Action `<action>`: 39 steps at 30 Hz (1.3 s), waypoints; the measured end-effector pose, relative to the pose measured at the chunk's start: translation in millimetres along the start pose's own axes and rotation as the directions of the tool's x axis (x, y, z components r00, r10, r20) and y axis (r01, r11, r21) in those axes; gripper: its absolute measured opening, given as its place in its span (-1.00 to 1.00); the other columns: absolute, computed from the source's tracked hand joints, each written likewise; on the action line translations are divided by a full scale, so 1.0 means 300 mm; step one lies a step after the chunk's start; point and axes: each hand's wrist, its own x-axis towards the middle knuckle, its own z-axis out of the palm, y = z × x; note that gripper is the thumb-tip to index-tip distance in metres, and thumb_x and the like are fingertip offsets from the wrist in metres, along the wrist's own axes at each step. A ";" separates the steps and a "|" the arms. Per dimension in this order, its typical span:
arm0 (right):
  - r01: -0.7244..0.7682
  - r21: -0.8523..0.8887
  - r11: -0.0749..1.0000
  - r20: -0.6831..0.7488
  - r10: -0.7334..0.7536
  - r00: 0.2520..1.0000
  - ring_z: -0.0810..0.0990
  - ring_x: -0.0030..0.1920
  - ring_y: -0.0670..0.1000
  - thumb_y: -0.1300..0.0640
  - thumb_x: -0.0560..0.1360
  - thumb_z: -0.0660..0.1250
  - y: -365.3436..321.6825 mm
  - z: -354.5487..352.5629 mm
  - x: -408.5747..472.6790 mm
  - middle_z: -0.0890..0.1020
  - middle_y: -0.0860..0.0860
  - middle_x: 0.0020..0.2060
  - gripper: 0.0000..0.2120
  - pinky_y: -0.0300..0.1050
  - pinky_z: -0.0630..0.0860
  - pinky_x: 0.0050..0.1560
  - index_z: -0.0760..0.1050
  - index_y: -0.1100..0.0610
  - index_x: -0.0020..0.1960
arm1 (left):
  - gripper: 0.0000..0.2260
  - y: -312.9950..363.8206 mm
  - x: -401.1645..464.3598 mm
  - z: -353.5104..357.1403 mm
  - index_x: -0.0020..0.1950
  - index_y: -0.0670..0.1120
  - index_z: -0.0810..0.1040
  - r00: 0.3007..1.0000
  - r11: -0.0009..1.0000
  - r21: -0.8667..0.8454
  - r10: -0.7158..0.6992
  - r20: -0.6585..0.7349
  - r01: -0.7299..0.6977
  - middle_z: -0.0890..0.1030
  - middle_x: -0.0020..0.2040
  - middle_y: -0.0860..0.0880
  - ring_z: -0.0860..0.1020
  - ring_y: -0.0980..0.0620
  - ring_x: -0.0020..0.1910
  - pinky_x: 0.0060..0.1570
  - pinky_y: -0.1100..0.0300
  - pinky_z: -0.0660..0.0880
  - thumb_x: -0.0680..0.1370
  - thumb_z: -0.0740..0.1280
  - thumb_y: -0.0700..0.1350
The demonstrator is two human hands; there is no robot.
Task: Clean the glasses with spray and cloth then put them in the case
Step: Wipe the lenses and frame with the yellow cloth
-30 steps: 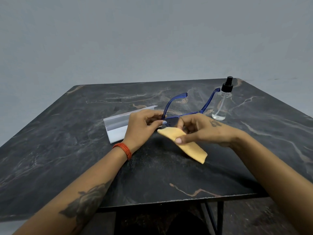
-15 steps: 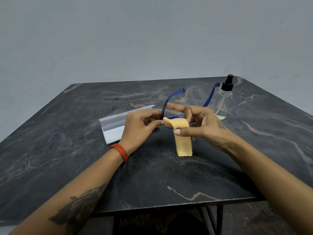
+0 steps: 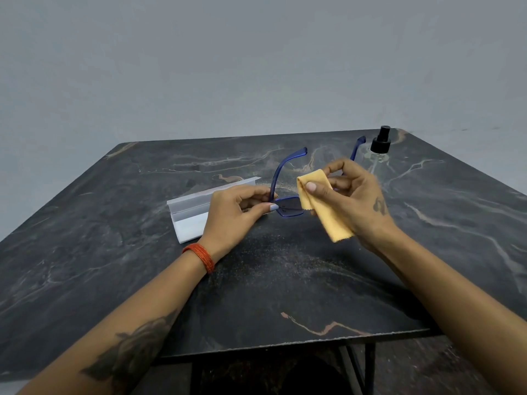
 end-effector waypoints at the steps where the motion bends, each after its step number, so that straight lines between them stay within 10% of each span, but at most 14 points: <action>1: -0.018 0.013 1.000 0.006 0.018 1.000 0.67 -0.33 0.08 0.07 0.30 0.46 0.000 0.000 0.000 0.70 0.05 -0.26 -0.78 -0.05 0.60 -0.33 0.46 0.06 -0.14 | -0.77 0.000 0.000 0.000 0.03 -0.15 0.63 1.000 1.000 -0.004 0.000 0.001 0.000 0.65 -0.12 -0.01 0.61 0.17 -0.13 -0.07 0.42 0.51 0.39 0.45 -0.28; 10: -0.304 0.215 0.928 0.198 0.263 0.944 0.64 0.00 0.17 0.52 0.41 0.24 0.012 -0.034 0.021 0.63 0.25 0.01 -0.56 -0.07 0.60 -0.14 0.42 0.21 0.22 | -0.77 0.001 -0.002 0.000 0.04 -0.19 0.63 1.000 1.000 -0.007 -0.016 -0.001 0.016 0.66 -0.11 -0.04 0.62 0.15 -0.13 -0.07 0.41 0.52 0.39 0.45 -0.30; 15: -0.169 0.102 0.980 0.131 0.155 0.979 0.66 -0.03 0.17 0.47 0.39 0.36 0.027 -0.029 0.017 0.65 0.23 -0.05 -0.45 0.03 0.59 -0.01 0.37 -0.02 0.22 | -0.77 0.004 -0.001 -0.001 0.04 -0.18 0.63 1.000 1.000 -0.007 -0.025 0.007 0.025 0.64 -0.11 -0.01 0.61 0.20 -0.13 -0.09 0.44 0.51 0.39 0.45 -0.29; 21: 0.030 -0.053 0.998 0.042 -0.028 0.999 0.68 -0.18 -0.05 0.45 0.41 0.36 0.012 -0.003 0.009 0.69 -0.08 -0.20 -0.75 -0.21 0.57 -0.31 0.59 0.10 -0.20 | -0.78 0.003 0.002 -0.002 0.03 -0.18 0.63 1.000 0.999 -0.020 -0.029 0.011 0.029 0.66 -0.10 -0.05 0.62 0.16 -0.14 -0.08 0.42 0.51 0.39 0.45 -0.29; 29: 0.073 -0.163 0.984 0.062 -0.064 0.996 0.56 0.02 -0.11 0.26 0.32 0.39 0.011 0.024 0.046 0.55 -0.10 -0.01 -0.84 -0.23 0.54 -0.02 0.64 0.03 -0.19 | -0.74 0.010 0.001 -0.007 0.06 -0.14 0.62 1.000 0.999 -0.017 -0.028 0.012 0.028 0.65 -0.11 -0.02 0.62 0.14 -0.12 -0.09 0.43 0.51 0.38 0.45 -0.28; 34: 0.393 -0.625 0.674 0.247 -0.307 0.919 0.59 -0.08 0.02 0.39 0.34 0.44 0.049 0.052 0.074 0.59 0.03 -0.06 -0.80 -0.16 0.55 -0.05 0.68 0.17 -0.09 | -0.76 0.002 0.005 -0.008 0.03 -0.14 0.63 1.000 1.000 -0.005 -0.019 -0.001 0.019 0.66 -0.09 -0.05 0.62 0.14 -0.12 -0.06 0.39 0.52 0.38 0.45 -0.30; 39: 0.532 -0.702 0.473 0.337 -0.437 0.834 0.63 -0.19 0.09 0.37 0.31 0.47 0.090 0.056 0.032 0.68 0.04 -0.18 -0.78 -0.12 0.55 -0.22 0.66 0.16 -0.08 | -0.73 -0.002 0.003 -0.003 0.01 -0.10 0.62 1.000 0.999 0.039 0.014 0.010 -0.014 0.64 -0.13 0.00 0.61 0.15 -0.12 -0.06 0.40 0.52 0.36 0.47 -0.32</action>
